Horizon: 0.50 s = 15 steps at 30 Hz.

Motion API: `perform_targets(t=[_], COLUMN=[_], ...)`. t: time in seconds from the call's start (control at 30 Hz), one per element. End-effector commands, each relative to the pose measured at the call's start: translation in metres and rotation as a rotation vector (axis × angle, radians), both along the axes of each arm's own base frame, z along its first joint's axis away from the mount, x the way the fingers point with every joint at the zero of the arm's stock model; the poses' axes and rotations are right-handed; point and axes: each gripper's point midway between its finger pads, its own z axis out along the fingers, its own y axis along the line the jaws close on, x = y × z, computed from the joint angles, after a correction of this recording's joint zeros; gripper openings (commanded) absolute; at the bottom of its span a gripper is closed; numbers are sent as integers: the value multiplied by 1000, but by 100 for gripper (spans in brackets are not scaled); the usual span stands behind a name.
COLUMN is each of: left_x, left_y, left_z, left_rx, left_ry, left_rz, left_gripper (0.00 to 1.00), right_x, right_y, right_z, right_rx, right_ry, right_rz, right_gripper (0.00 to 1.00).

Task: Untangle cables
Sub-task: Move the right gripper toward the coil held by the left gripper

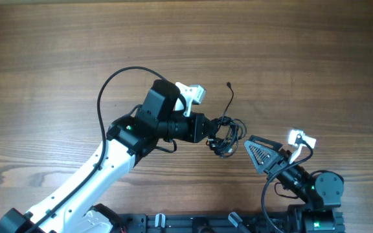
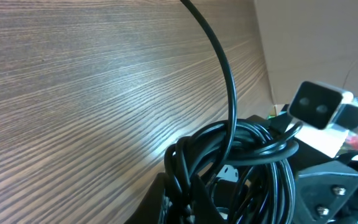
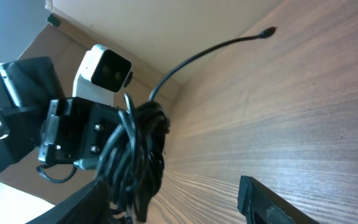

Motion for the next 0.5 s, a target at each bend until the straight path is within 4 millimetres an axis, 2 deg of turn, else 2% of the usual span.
perform_targets(t=[0.0, 0.37, 0.47], left_x=[-3, -11, -13], left_y=[-5, -16, -17], left_z=[6, 3, 3], left_rx=[-33, -3, -9], left_ry=[37, 6, 19], left_rz=[3, -9, -10], left_gripper=[4, 4, 4], right_x=[1, -1, 0], right_y=[-1, 1, 1], right_z=[-3, -3, -3], right_rx=[-7, 13, 13], right_ry=[5, 27, 28], right_rz=[-5, 8, 6], right_gripper=[68, 68, 64])
